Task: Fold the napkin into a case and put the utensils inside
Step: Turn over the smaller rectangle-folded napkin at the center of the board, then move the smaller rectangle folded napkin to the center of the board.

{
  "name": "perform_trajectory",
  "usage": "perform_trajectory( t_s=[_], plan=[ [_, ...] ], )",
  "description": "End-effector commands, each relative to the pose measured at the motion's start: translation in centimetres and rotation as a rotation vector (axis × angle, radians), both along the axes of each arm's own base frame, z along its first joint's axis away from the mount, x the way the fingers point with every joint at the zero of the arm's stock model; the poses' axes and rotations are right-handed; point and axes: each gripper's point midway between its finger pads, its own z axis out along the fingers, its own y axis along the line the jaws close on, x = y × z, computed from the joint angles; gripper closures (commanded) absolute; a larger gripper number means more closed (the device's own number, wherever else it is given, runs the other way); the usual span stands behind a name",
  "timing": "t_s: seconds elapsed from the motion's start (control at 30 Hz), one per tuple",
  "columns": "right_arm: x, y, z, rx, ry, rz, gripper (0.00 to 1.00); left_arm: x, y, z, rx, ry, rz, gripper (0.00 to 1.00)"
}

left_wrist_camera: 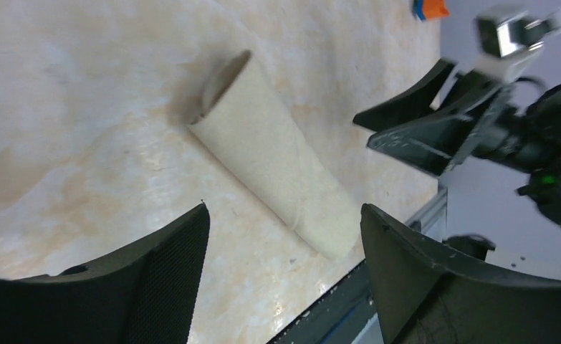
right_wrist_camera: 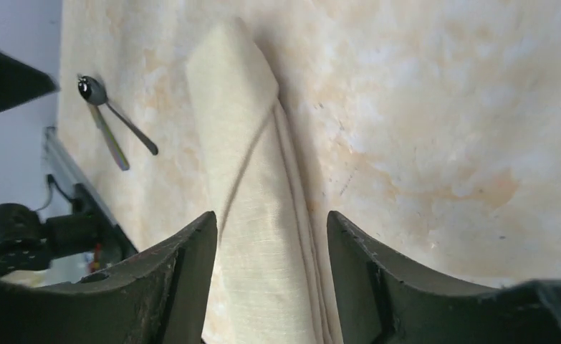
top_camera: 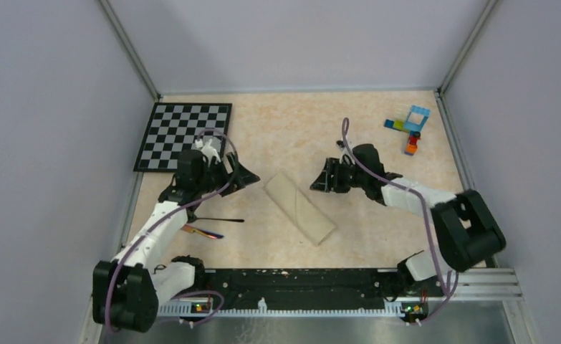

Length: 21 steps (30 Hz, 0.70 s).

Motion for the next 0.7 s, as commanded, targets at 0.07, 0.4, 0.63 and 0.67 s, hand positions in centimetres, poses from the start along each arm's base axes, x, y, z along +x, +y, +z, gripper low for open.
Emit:
perform_trajectory(
  t_s=[0.07,0.4,0.63,0.67],
  plan=[
    [-5.1,-0.7,3.1,-0.247,-0.117,0.177,0.52,0.8,-7.3,0.3,-0.101,-0.074,-0.259,0.26],
    [-11.5,0.4,-0.8,-0.076,0.037,0.224,0.91,5.7,-11.8,-6.1,-0.144,0.045,-0.281,0.5],
    [-9.3,-5.1,-5.3,-0.414,0.001,0.048,0.91,6.4,-10.3,-11.7,-0.006,0.128,-0.222,0.51],
    [-8.9,-5.4,-4.9,-0.445,-0.015,0.044,0.91,6.0,-10.2,-11.7,-0.005,0.126,-0.225,0.51]
  ],
)
